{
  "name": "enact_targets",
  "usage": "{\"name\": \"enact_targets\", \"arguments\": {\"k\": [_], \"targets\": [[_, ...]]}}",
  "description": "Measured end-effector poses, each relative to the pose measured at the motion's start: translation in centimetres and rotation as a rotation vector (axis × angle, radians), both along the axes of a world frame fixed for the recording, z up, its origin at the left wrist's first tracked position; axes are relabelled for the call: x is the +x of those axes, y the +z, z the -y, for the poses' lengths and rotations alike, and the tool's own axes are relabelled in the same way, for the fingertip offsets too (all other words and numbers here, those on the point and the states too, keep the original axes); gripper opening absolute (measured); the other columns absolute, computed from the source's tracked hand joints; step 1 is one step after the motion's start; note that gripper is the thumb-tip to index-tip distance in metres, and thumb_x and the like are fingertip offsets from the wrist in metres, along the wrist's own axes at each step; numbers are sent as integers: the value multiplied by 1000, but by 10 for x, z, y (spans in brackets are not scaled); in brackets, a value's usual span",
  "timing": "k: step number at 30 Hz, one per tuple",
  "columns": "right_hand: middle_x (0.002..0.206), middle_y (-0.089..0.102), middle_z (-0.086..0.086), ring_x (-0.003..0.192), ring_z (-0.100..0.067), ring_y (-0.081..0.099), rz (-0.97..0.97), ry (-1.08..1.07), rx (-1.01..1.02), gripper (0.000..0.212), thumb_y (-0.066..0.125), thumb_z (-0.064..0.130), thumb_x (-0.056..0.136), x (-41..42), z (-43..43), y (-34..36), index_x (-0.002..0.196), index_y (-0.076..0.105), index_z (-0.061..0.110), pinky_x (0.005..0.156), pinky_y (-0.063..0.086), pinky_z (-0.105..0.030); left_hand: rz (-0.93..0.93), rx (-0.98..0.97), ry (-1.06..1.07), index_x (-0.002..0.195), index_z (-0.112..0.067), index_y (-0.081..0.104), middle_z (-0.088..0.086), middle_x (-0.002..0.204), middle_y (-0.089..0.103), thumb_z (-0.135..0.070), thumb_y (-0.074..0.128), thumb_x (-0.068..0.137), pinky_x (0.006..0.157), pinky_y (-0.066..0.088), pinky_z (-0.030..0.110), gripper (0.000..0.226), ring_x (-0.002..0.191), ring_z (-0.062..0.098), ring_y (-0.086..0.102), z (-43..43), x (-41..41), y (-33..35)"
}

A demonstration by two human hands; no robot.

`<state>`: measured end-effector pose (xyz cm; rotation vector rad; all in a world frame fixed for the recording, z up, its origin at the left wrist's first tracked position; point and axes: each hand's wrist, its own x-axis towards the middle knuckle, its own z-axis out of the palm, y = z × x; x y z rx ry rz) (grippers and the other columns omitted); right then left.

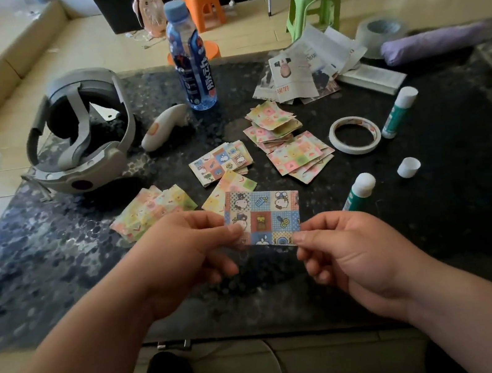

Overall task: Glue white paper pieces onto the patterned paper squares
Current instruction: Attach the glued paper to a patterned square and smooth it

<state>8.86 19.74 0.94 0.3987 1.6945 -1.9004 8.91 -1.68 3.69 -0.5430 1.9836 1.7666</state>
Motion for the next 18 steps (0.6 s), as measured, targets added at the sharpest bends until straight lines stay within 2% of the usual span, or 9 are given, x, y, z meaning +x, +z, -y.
{"name": "enact_targets", "arguments": {"k": [3, 6, 10, 14, 18], "targets": [[66, 65, -5, 53, -11, 53, 35, -86, -32, 5, 66, 10, 97, 4, 4, -5, 93, 67, 8, 49, 40, -23, -46, 44, 93, 92, 2, 68, 17, 80, 73, -4, 69, 91, 53, 57, 26, 6, 61, 19, 67, -11, -4, -10], [65, 64, -3, 52, -11, 52, 82, -201, -88, 6, 65, 15, 98, 3, 10, -7, 96, 66, 9, 49, 39, -23, -80, 111, 186, 94, 3, 69, 15, 75, 71, 1, 68, 92, 57, 58, 24, 4, 62, 18, 68, -31, -20, -24], [64, 65, -3, 48, -10, 53, 191, -338, -182, 11, 65, 20, 99, -7, 16, -5, 103, 67, 10, 44, 41, -22, -112, 311, 389, 100, 2, 62, 16, 84, 72, 7, 66, 91, 64, 62, 29, 11, 69, 21, 73, -59, -46, -24], [64, 65, -3, 47, -10, 49, 211, -303, -201, 7, 65, 18, 99, -3, 20, 3, 97, 67, 11, 43, 34, -22, -111, 448, 524, 101, -4, 51, 22, 92, 72, 8, 64, 93, 64, 64, 36, 20, 77, 30, 77, -72, -72, -23], [60, 61, -3, 47, -11, 45, 226, -307, -167, 6, 61, 14, 100, 4, 17, -4, 96, 64, 11, 43, 31, -23, -66, 509, 565, 103, -3, 51, 24, 99, 73, 9, 62, 93, 67, 64, 36, 20, 80, 31, 77, -78, -92, -27]]}}
